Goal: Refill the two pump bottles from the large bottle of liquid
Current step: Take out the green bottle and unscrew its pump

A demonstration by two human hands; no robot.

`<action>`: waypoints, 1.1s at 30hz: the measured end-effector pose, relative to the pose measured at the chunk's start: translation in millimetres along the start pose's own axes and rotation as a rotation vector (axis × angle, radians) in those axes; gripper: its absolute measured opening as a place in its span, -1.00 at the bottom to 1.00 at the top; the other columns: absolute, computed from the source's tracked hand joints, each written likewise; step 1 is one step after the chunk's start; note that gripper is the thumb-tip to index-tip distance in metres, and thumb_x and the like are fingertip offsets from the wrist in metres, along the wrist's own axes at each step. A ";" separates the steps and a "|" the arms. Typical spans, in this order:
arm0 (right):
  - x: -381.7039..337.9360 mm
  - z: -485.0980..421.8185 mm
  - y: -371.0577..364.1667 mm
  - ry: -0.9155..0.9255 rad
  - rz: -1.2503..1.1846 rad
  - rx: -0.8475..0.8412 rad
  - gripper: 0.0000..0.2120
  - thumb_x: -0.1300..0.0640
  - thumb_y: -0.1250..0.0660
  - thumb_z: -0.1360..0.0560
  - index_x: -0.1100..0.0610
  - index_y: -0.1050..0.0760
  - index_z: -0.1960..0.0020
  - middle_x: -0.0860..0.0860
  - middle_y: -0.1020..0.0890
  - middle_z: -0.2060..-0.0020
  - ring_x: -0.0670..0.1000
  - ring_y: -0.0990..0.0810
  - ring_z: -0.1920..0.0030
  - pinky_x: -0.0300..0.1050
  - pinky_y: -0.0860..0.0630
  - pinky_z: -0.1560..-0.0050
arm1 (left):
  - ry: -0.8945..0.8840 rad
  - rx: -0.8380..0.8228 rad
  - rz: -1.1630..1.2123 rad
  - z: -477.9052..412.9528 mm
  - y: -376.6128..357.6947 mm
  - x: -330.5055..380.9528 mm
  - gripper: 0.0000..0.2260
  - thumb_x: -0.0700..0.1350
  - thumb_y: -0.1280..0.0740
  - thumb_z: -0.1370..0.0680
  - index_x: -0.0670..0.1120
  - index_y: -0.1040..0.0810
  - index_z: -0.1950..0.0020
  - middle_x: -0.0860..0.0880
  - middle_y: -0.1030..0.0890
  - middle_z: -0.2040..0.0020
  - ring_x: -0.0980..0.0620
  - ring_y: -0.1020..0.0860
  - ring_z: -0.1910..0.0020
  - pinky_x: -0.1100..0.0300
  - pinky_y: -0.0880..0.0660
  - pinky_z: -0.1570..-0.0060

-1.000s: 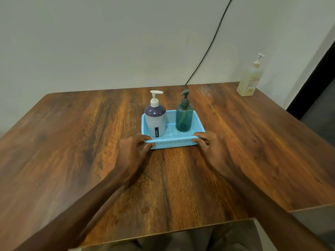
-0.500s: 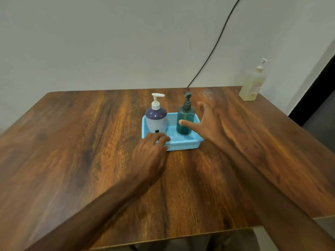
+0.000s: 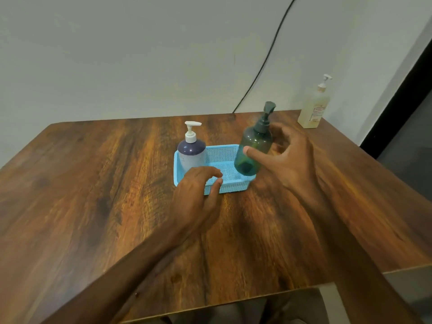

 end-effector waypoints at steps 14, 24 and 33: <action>74.1 97.0 20.0 -0.141 -0.045 -0.052 -0.33 -0.05 -0.62 -0.28 -0.15 -0.46 -0.33 -0.41 -0.55 -0.15 -0.38 -0.53 -0.18 -0.51 -0.50 -0.01 | -0.099 -0.430 0.424 -4.2 -72.2 69.0 -0.74 0.02 -0.30 -0.71 0.15 -0.52 -0.41 0.13 -0.64 -0.26 0.20 -0.58 -0.24 0.00 -0.58 -0.27; 72.5 89.6 -1.7 -0.132 -0.016 -0.058 -0.31 0.09 -0.58 -0.38 -0.02 -0.41 -0.45 -0.14 -0.57 -0.31 -0.14 -0.56 -0.29 0.00 -0.60 -0.23 | -0.073 -0.135 0.401 -10.4 -68.1 64.0 -0.85 -0.05 -0.43 -0.65 -0.03 -0.72 -0.19 0.20 -0.72 0.02 0.28 -0.68 -0.01 0.37 -0.57 0.02; 70.3 94.1 -2.7 -0.140 0.005 0.018 -0.31 0.08 -0.61 -0.31 0.00 -0.43 -0.38 -0.17 -0.61 -0.22 -0.22 -0.59 -0.19 -0.16 -0.62 -0.16 | 0.285 0.074 0.495 -14.1 -78.8 62.8 -0.57 0.13 -0.71 -0.31 -0.10 -0.64 0.06 0.08 -0.70 0.17 0.19 -0.66 0.15 0.34 -0.56 0.16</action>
Point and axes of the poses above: each hand's wrist, its own z-axis away from the middle knuckle, its own y-axis out of the back of the hand, x = y × z, the point moved 5 cm from there along -z, towards the middle knuckle
